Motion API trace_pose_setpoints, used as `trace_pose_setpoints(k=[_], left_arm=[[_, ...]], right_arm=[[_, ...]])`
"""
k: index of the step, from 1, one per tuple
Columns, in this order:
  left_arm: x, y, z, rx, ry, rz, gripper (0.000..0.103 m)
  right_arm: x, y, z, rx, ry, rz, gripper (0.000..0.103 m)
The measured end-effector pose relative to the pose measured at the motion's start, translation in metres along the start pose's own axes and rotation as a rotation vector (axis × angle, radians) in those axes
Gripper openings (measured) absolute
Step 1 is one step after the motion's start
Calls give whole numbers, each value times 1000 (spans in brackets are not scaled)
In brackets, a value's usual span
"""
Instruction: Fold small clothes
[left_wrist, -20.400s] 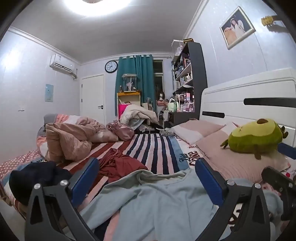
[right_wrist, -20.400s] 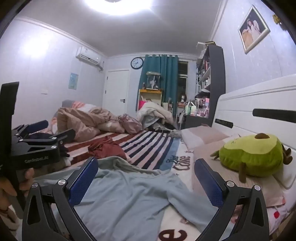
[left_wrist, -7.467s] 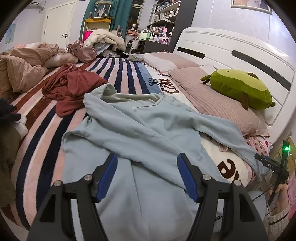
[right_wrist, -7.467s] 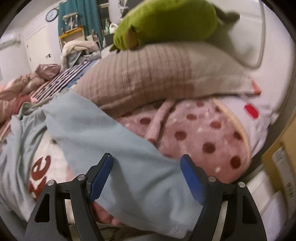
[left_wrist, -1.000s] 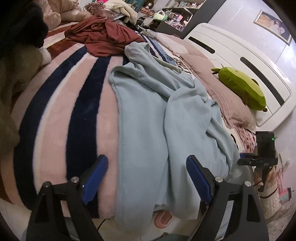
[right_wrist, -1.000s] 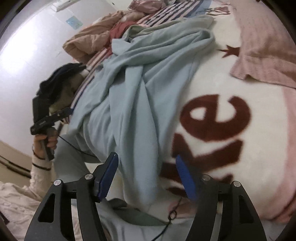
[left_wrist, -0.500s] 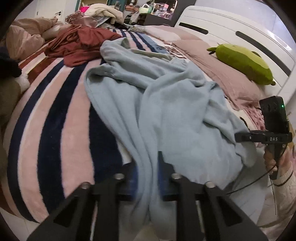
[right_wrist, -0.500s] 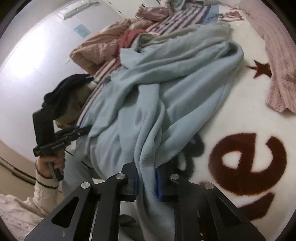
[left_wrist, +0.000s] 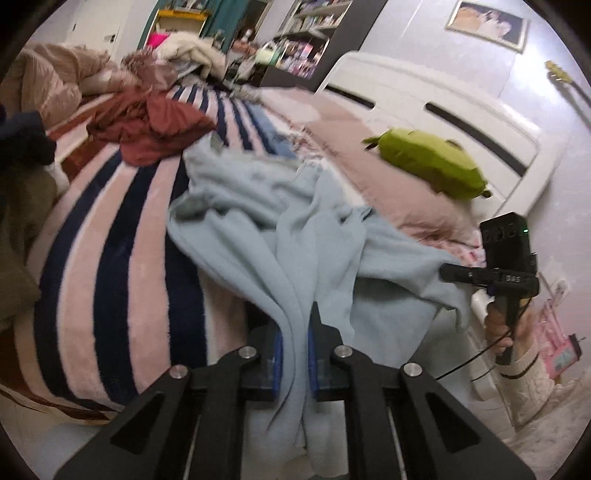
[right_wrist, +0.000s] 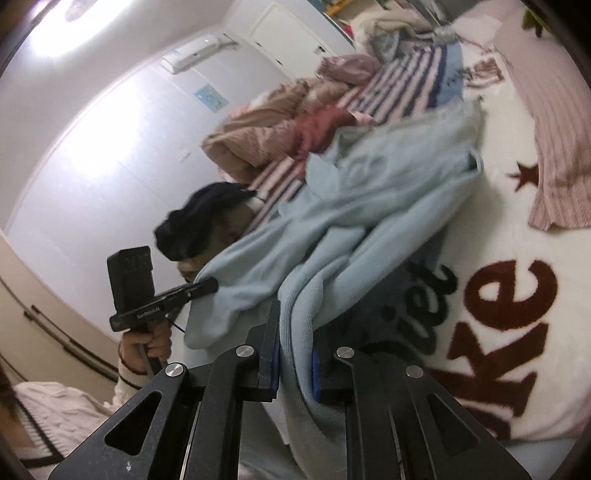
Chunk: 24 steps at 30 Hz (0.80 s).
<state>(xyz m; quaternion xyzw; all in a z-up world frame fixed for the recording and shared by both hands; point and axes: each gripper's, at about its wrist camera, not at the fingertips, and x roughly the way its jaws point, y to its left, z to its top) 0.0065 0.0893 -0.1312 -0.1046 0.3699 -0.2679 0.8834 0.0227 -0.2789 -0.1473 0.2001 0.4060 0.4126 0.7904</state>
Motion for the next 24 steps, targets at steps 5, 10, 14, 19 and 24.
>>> trace_pose_setpoints(k=[5, 10, 14, 19, 24], left_arm=[[-37, -22, 13, 47, -82, -10, 8], [-29, -15, 49, 86, -129, 61, 8], [10, 10, 90, 76, -101, 116, 8], [101, 51, 147, 67, 0, 189, 8], [194, 92, 165, 61, 173, 249, 11]], right_arm=[[-25, 35, 5, -49, -53, 7, 6], [-34, 36, 38, -56, -114, -53, 6], [-16, 9, 80, -28, -106, -153, 6], [25, -57, 140, 53, -51, -318, 6], [78, -116, 158, 115, 90, -439, 8]])
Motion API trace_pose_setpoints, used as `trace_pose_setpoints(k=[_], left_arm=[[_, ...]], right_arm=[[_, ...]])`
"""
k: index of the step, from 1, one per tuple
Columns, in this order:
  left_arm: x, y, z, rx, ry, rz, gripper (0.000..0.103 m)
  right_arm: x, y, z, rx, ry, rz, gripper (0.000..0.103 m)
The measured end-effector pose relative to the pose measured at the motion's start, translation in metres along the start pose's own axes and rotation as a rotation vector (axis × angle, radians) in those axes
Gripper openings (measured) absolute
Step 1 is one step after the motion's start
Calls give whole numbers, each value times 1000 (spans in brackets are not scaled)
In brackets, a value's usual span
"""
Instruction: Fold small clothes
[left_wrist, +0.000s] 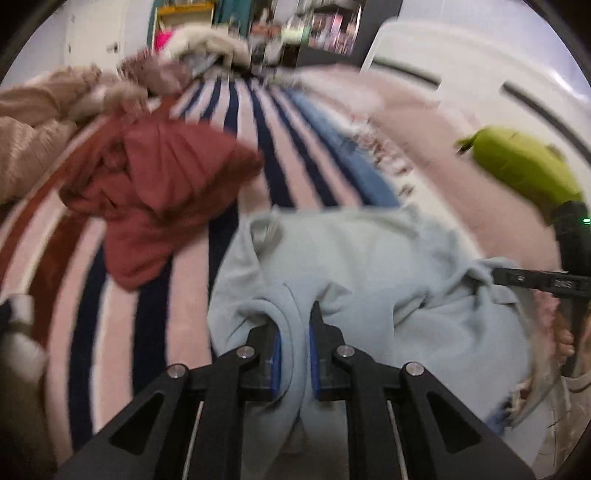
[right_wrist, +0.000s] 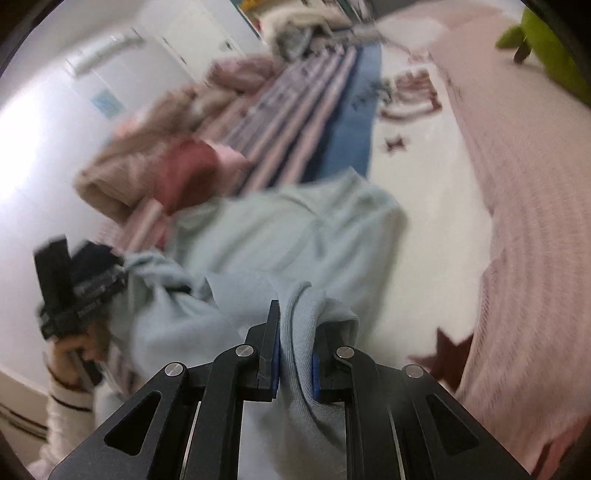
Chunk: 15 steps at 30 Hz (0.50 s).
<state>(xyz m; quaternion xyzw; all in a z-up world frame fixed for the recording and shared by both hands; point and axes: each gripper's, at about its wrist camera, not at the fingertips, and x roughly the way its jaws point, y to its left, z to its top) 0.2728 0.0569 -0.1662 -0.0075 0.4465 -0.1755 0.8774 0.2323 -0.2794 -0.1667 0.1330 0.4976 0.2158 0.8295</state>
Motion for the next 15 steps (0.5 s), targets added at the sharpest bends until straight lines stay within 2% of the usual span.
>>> trace_pose_setpoints(k=[2, 4, 6, 8, 11, 15], left_arm=[[19, 1, -4, 19, 45, 4, 13], [16, -3, -10, 54, 23, 6, 17], [7, -4, -11, 58, 21, -6, 35], [-6, -6, -11, 61, 16, -24, 66], [-45, -14, -21, 112, -53, -9, 77], [-74, -16, -43, 143, -53, -15, 85]], right_arm=[[16, -2, -4, -10, 41, -24, 11], [19, -4, -10, -26, 51, -29, 12], [14, -4, -13, -40, 58, -25, 24], [6, -1, -16, -59, 77, -26, 56], [-20, 16, -32, -167, 64, -57, 71], [-48, 44, -60, -334, 27, -97, 82]])
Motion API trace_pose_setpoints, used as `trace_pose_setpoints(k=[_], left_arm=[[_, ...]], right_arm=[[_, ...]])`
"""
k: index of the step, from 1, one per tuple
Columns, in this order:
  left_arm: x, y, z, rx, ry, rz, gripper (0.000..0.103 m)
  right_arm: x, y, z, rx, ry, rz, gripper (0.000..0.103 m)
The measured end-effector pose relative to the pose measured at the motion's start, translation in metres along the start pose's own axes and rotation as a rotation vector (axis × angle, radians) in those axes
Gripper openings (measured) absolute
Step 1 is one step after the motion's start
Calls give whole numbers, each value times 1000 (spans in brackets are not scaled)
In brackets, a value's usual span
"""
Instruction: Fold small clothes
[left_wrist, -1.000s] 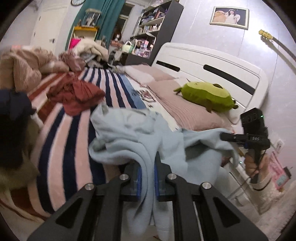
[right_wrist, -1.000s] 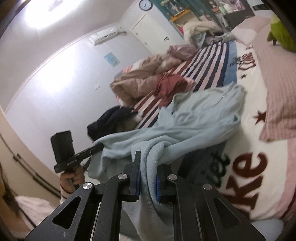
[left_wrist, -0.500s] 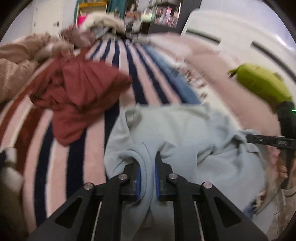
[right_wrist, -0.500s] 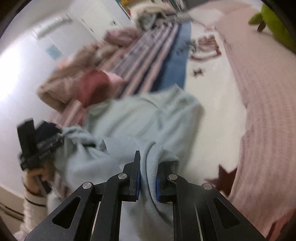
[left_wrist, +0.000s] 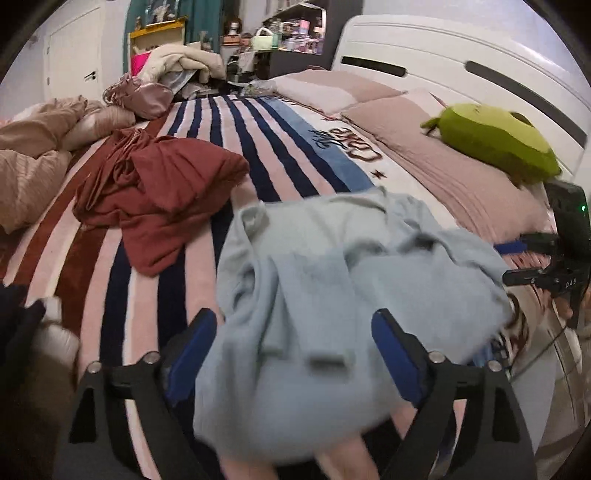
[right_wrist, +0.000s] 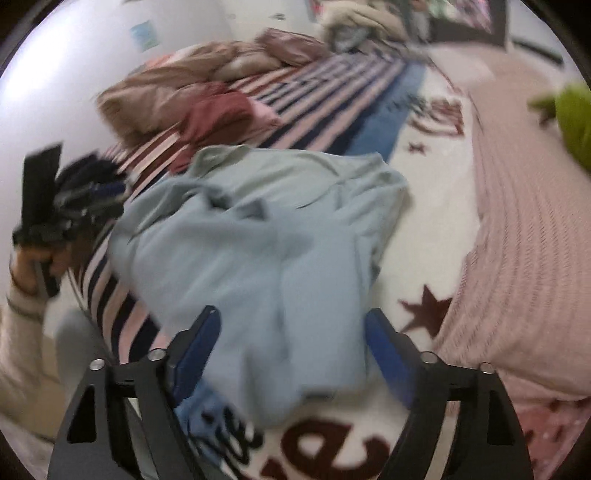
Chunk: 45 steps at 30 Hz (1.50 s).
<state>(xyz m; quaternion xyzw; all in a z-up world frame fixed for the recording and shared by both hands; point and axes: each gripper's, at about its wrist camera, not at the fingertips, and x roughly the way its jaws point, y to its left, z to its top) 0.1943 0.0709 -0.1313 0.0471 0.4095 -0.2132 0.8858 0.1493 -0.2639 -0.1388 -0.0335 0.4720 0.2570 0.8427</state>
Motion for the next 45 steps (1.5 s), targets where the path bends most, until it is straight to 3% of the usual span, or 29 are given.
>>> trace_pose_setpoints(k=[4, 7, 12, 13, 14, 15, 16, 17, 22, 28, 35, 38, 40, 42, 45], left_arm=[[-1, -3, -31, 15, 70, 4, 85], [8, -2, -50, -18, 110, 0, 85], [7, 2, -68, -85, 72, -1, 84], [5, 2, -68, -95, 59, -4, 77], [4, 4, -68, -112, 53, -8, 64], [5, 5, -67, -119, 57, -3, 58], [6, 5, -67, -118, 60, 11, 45], [4, 4, -66, -110, 62, 28, 36], [-13, 2, -54, -100, 17, 23, 7], [-32, 5, -25, -110, -64, -34, 6], [-9, 24, 49, -108, -126, 51, 6], [32, 45, 95, -108, -93, 139, 6], [63, 60, 119, -138, -60, 158, 6], [88, 72, 133, -175, -38, 155, 13], [96, 82, 140, -197, -43, 246, 51]], right_arm=[[-4, 32, -24, -174, 7, -109, 85], [13, 49, -38, -243, 58, -140, 85], [39, 63, -49, -346, 72, -309, 85], [43, 65, -50, -371, 80, -353, 84], [44, 66, -51, -382, 80, -371, 78], [44, 65, -50, -386, 73, -392, 71], [43, 64, -48, -379, 69, -406, 57], [38, 63, -45, -358, 59, -413, 49], [13, 52, -28, -274, -5, -333, 31], [-6, 37, 3, -178, -72, -206, 7], [8, 0, 78, -66, -89, -204, 5], [27, -28, 117, -46, -62, -293, 5], [46, -51, 139, 5, -20, -284, 5], [71, -72, 158, 40, 35, -296, 8], [91, -97, 168, 137, 88, -293, 37]])
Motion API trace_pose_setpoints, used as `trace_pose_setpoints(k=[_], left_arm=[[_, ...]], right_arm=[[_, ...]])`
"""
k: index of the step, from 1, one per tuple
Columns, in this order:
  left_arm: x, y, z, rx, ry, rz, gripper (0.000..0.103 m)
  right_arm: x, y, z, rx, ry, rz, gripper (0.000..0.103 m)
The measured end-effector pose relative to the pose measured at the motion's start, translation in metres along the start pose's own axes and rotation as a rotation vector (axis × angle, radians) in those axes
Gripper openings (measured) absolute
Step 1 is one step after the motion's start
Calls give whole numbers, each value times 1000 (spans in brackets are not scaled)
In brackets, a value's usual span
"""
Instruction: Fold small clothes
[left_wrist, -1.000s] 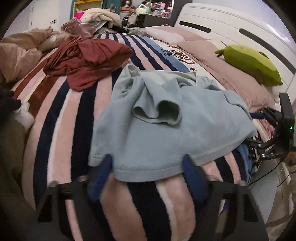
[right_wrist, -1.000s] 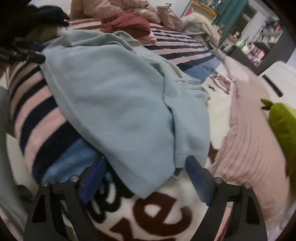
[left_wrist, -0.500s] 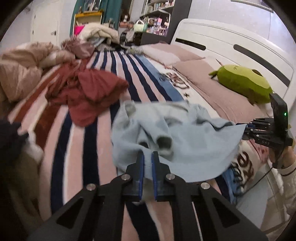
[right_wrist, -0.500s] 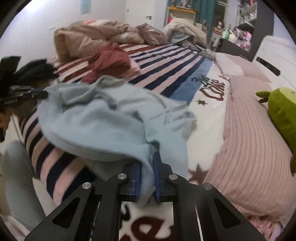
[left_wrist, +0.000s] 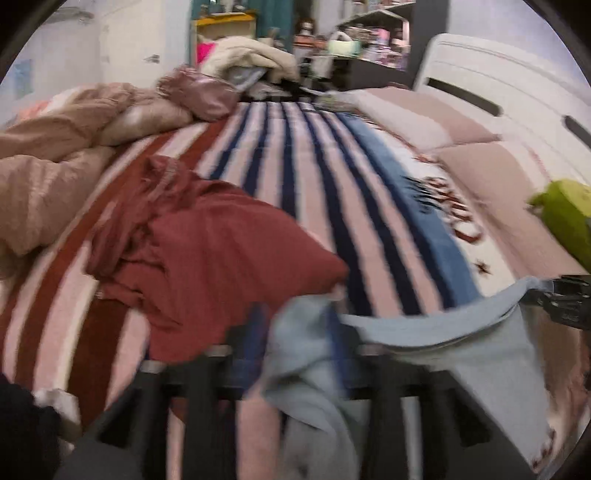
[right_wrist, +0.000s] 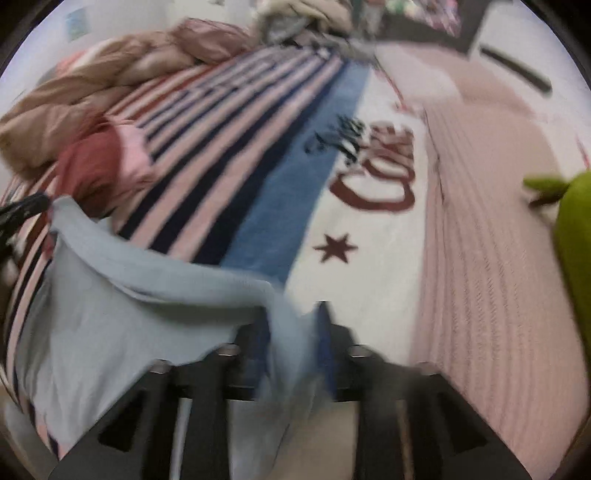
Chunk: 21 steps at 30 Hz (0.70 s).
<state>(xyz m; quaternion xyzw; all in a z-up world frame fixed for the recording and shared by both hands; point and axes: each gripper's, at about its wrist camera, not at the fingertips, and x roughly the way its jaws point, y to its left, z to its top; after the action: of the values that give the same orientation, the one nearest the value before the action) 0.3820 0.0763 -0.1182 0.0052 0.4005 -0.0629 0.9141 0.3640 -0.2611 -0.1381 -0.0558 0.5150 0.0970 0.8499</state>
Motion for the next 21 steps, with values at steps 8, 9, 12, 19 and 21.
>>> trace_pose_setpoints(k=[8, 9, 12, 19, 21], left_arm=[[-50, 18, -77, 0, 44, -195, 77], [-51, 18, -89, 0, 69, -216, 77], [-49, 11, -134, -7, 153, -306, 77], [-57, -9, -181, -90, 165, -377, 27], [-65, -10, -180, -97, 140, -373, 16]], right_arm=[[-51, -17, -80, 106, -51, 262, 73], [-51, -13, -93, 101, -30, 286, 73], [-43, 5, -142, 88, 47, 356, 73], [-31, 23, -179, 113, -17, 363, 21], [-36, 26, -182, 109, -35, 362, 12]])
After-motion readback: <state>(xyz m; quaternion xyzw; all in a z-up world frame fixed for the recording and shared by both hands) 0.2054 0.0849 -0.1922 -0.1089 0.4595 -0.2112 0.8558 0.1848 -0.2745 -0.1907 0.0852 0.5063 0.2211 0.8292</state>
